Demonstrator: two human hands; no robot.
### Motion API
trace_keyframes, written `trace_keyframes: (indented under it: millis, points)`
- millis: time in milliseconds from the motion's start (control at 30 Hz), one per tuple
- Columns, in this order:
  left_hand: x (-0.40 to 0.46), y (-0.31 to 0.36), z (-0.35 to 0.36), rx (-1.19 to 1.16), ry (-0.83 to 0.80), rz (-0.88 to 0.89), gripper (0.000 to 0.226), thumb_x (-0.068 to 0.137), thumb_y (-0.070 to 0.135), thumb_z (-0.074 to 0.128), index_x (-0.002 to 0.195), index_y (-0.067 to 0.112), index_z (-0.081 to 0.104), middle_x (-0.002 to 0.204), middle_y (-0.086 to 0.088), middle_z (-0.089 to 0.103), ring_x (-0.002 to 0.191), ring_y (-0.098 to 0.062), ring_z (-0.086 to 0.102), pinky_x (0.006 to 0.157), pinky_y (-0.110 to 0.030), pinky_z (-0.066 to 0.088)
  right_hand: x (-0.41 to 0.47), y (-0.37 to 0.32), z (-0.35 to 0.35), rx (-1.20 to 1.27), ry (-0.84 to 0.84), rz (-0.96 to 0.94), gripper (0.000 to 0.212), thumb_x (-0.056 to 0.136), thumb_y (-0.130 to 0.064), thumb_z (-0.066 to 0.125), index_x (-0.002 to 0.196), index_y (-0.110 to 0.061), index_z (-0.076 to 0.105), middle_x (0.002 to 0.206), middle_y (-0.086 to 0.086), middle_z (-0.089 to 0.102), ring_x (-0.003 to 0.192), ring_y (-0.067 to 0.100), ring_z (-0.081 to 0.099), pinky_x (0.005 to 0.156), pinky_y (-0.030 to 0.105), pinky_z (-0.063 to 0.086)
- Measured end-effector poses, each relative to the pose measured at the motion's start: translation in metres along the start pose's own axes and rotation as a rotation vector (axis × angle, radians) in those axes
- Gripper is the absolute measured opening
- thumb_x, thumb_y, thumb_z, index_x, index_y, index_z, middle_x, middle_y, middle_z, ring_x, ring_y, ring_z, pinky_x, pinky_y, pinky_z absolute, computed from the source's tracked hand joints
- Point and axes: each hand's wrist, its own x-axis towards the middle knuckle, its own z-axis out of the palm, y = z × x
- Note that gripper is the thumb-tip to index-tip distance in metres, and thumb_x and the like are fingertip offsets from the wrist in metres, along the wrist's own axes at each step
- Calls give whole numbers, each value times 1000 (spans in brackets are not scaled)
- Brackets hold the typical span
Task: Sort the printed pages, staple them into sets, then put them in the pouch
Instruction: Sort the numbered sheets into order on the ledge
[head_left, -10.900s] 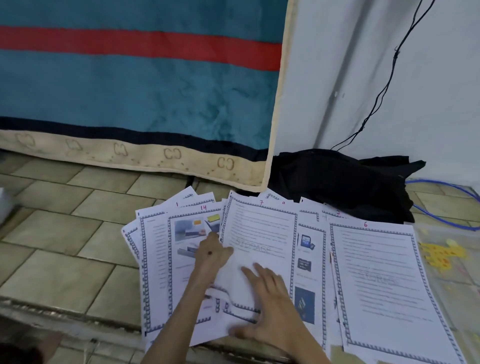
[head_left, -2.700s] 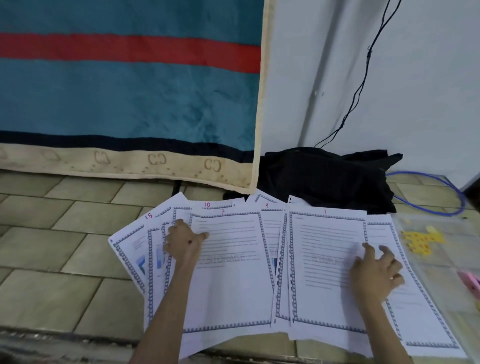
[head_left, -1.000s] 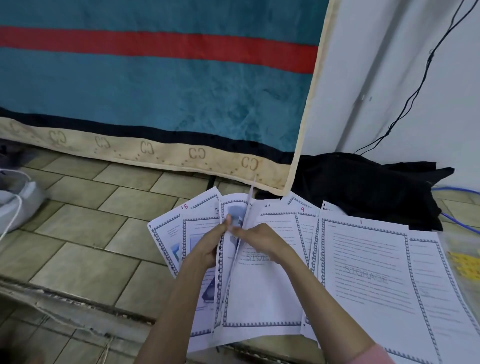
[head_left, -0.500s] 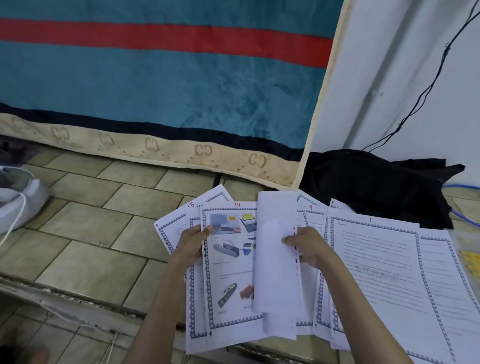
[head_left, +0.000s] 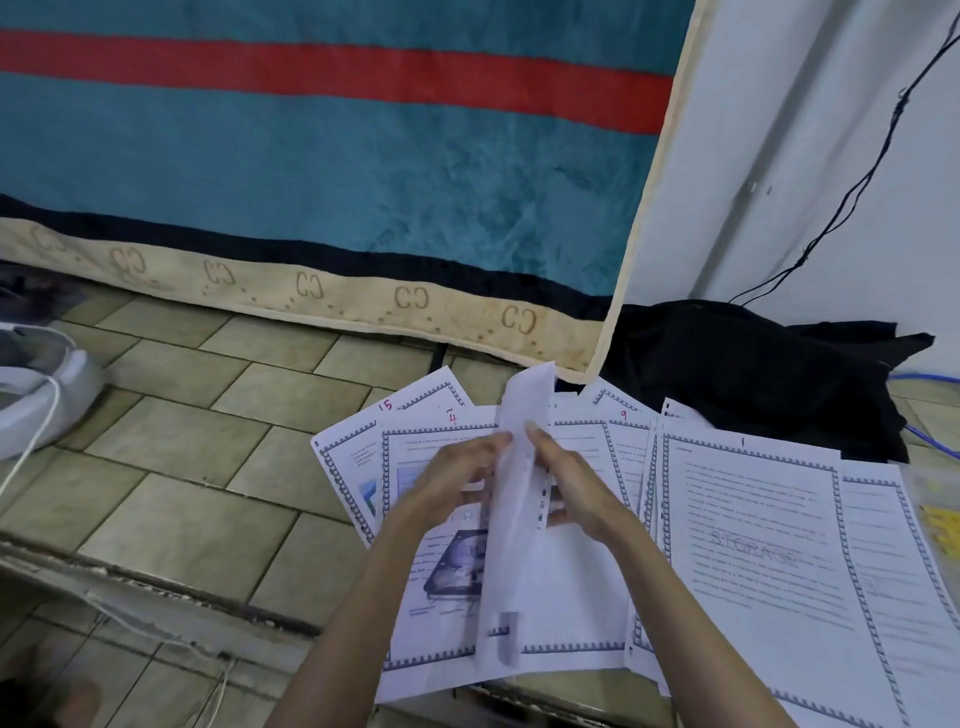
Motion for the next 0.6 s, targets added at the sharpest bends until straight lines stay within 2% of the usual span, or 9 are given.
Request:
trace_keyframes:
  millis: [67,133,167,200,267,333,400,467,600]
  points:
    - [1,-4,8,118,9,52,33,91,15,57,123,24,60,125,-1,60,107,-15,58,86,-28,52,3,-3,4,-72,-6,-39,45,85,-62,48,98,-24,67,90,0,69,84,16,65,61,26,51]
    - [-3,-3,5,17,56,72,34,92,6,53,123,19,59,121,-4,61,99,-14,60,74,-21,54,7,-1,5,-124,13,-56,33,93,-46,49,96,-17,64,86,3,67,78,18,64,59,26,51]
    - [-4,-4,-2,-10,157,89,33,93,4,51,122,18,61,121,-6,61,95,-16,60,71,-22,54,11,3,4,-126,19,-50,31,96,-38,47,94,-12,63,83,6,64,74,20,61,59,26,49]
    - [-4,-6,-11,64,311,105,33,93,5,51,121,18,61,123,-7,60,96,-19,59,74,-25,54,14,7,3,-127,34,-51,30,97,-33,46,87,-9,60,78,8,59,69,20,57,57,26,45]
    - [-6,-11,-32,434,663,94,33,92,10,51,124,19,59,130,-9,56,105,-26,56,84,-33,50,20,15,0,-136,87,-70,34,97,-29,48,67,-14,45,63,3,42,57,16,42,53,24,32]
    - [-8,-19,-48,657,858,69,38,91,15,53,128,17,54,135,-13,48,120,-33,46,97,-40,41,26,23,-1,-127,122,-74,41,96,-27,50,60,-19,32,57,-3,30,51,13,30,51,24,24]
    - [-11,-20,-54,562,854,47,46,90,17,57,135,9,46,137,-17,47,126,-34,43,101,-38,37,28,26,-1,-132,138,-91,46,96,-27,52,59,-21,25,55,-4,24,47,11,24,48,24,19]
    - [-11,-18,-57,394,793,57,47,90,18,60,132,3,47,133,-16,53,121,-32,51,96,-34,40,33,32,-2,-121,142,-109,46,94,-26,54,59,-21,25,55,-4,23,46,11,24,47,23,19]
    - [-15,-18,-62,56,606,74,25,90,21,60,109,6,65,107,-14,67,86,-27,63,76,-31,48,35,42,-5,-60,137,-101,44,92,-25,57,55,-19,35,48,-7,33,39,6,33,42,16,26]
